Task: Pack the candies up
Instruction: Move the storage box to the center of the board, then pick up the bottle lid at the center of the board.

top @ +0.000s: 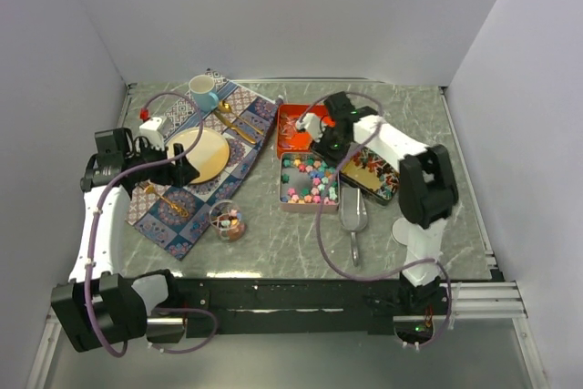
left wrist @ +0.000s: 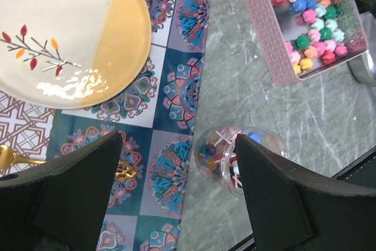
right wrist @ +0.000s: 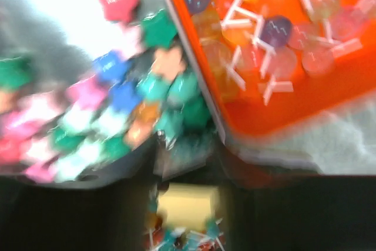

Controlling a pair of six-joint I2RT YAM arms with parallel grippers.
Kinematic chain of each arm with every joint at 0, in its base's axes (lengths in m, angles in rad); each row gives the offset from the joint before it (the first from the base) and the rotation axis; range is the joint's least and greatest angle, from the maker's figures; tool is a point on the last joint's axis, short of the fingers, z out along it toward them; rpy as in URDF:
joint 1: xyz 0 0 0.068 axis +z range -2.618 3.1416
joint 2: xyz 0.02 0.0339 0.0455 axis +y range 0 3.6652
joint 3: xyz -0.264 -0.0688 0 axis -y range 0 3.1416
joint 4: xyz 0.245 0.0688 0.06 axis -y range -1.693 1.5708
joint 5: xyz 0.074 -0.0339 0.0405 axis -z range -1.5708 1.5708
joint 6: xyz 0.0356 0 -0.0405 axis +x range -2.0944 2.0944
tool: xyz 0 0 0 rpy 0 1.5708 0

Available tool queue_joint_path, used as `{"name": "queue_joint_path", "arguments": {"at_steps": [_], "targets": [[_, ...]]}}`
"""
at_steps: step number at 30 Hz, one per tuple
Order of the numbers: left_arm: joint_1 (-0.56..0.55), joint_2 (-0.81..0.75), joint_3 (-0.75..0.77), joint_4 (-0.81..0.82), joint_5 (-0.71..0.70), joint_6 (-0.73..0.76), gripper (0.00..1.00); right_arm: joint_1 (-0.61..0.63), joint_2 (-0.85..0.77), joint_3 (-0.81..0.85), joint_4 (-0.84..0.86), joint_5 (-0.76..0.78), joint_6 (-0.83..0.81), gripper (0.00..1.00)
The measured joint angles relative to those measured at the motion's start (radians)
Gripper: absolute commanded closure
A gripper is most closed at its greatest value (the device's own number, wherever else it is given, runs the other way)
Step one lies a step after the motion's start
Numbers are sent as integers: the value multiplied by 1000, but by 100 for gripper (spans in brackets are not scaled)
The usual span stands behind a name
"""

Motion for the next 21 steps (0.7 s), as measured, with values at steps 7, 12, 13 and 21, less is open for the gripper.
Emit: {"name": "queue_joint_path", "arguments": {"at_steps": [7, 12, 13, 21], "targets": [[-14, 18, 0, 74, 37, -72, 15, -101, -380, -32, -51, -186, 2, 0], [-20, 46, 0, 113, 57, -108, 15, -340, -562, -94, -170, -284, -168, 0], [-22, 53, 0, 119, 60, -111, 15, -407, -592, -152, -193, -295, -237, 0], [-61, 119, 0, 126, 59, -109, 15, -784, -737, -583, -499, -325, -916, 0]]}}
